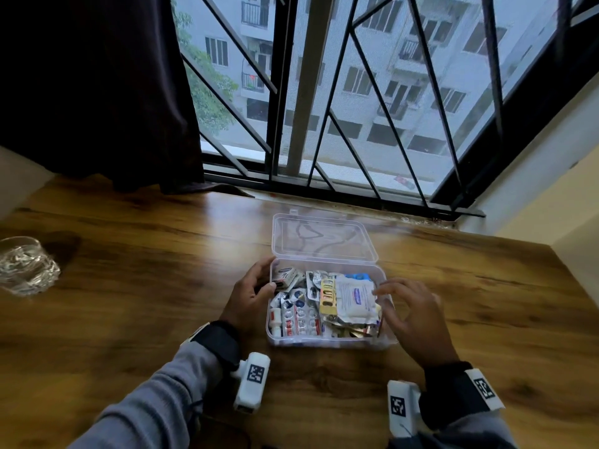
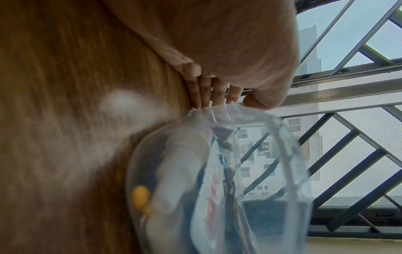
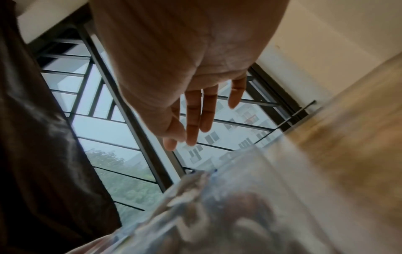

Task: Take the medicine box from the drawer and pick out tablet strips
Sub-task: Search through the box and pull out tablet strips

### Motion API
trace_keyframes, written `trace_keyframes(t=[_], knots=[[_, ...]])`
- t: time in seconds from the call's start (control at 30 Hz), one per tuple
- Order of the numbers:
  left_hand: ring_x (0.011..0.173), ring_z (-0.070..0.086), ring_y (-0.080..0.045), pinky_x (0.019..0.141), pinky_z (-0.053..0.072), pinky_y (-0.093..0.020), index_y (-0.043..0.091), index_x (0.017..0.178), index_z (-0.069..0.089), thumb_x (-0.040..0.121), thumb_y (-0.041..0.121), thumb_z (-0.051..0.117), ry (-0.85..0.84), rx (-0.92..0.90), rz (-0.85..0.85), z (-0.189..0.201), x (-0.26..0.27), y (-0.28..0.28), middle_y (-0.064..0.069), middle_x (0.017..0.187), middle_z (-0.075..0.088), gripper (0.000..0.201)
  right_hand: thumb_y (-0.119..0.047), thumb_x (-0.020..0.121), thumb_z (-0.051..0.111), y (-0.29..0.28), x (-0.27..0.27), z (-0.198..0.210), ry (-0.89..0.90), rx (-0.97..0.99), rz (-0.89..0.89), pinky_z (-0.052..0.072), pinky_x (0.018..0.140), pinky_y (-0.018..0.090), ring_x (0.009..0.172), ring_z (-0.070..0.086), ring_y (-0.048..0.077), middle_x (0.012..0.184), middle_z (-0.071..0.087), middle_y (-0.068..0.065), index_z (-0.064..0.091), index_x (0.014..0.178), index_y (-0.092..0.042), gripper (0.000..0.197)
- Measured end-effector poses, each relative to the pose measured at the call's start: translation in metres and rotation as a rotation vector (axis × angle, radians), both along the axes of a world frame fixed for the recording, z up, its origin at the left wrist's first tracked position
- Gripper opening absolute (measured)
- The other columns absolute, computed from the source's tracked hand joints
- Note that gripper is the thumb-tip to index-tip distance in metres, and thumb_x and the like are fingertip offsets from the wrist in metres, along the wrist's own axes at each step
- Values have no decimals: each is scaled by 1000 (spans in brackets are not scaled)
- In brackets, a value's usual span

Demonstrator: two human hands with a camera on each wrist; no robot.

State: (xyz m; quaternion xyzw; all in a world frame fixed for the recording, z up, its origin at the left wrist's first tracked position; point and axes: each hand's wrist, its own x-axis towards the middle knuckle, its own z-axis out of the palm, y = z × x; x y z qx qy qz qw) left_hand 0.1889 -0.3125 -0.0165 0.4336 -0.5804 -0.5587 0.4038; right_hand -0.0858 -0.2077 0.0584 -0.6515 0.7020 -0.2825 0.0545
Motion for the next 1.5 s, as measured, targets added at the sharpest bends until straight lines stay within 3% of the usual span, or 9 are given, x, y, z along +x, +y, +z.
trace_keyframes(t=[0.1,0.2,0.43,0.63,1.03,1.17,1.23,1.37,1.5], knots=[[123,57,-17,102,48,-51,28,133,52,80,30,50,32,18,14,-1,0,1,-2,133,60,53,-32,83,55,-13,19,11,27,40,82,24,88,32,99,50,-2,101,62,-23,65,90,-38,13],[121,58,-18,102,48,-49,31,128,53,78,36,47,45,23,25,4,-1,2,-2,131,61,51,-35,85,62,-34,41,19,93,112,178,31,89,35,91,55,-3,95,65,-25,65,93,-40,9],[116,61,-13,95,52,-31,39,121,52,81,30,47,63,-10,1,4,-1,1,2,127,62,41,-40,84,64,-82,87,20,288,336,339,30,95,37,96,59,6,103,70,-16,68,97,-36,14],[109,63,-2,85,51,-18,29,126,51,85,16,45,99,-25,-4,3,-2,0,4,122,64,44,-51,74,71,-87,96,15,343,439,346,30,90,35,89,56,6,93,65,-15,67,93,-33,26],[114,63,-12,94,53,-32,15,136,49,86,15,46,59,-37,8,-4,0,-5,-1,126,64,50,-50,71,74,-84,95,7,293,477,353,28,95,38,100,55,8,106,64,-14,64,95,-37,29],[114,63,-10,94,53,-29,14,136,49,86,15,46,63,-45,2,-3,0,-4,0,125,64,51,-46,68,77,-84,93,11,196,456,363,33,94,38,88,54,2,99,65,-18,61,95,-38,32],[114,62,-7,94,52,-25,14,136,48,86,15,45,66,-51,-6,-1,0,-3,1,125,64,51,-39,67,81,-84,88,17,69,431,380,42,86,34,73,52,-4,87,64,-20,63,94,-39,33],[112,62,-2,92,51,-19,12,136,49,85,16,45,69,-44,4,-1,-1,-4,0,125,63,52,-25,71,82,-83,81,42,-101,450,463,46,62,21,61,51,4,78,66,-14,70,100,-32,32],[114,62,-7,94,51,-24,10,134,51,84,15,46,88,-18,16,-2,-1,-4,-2,127,63,51,-28,74,78,-67,66,59,-41,279,440,49,57,30,59,51,7,79,67,-17,71,84,-35,14]])
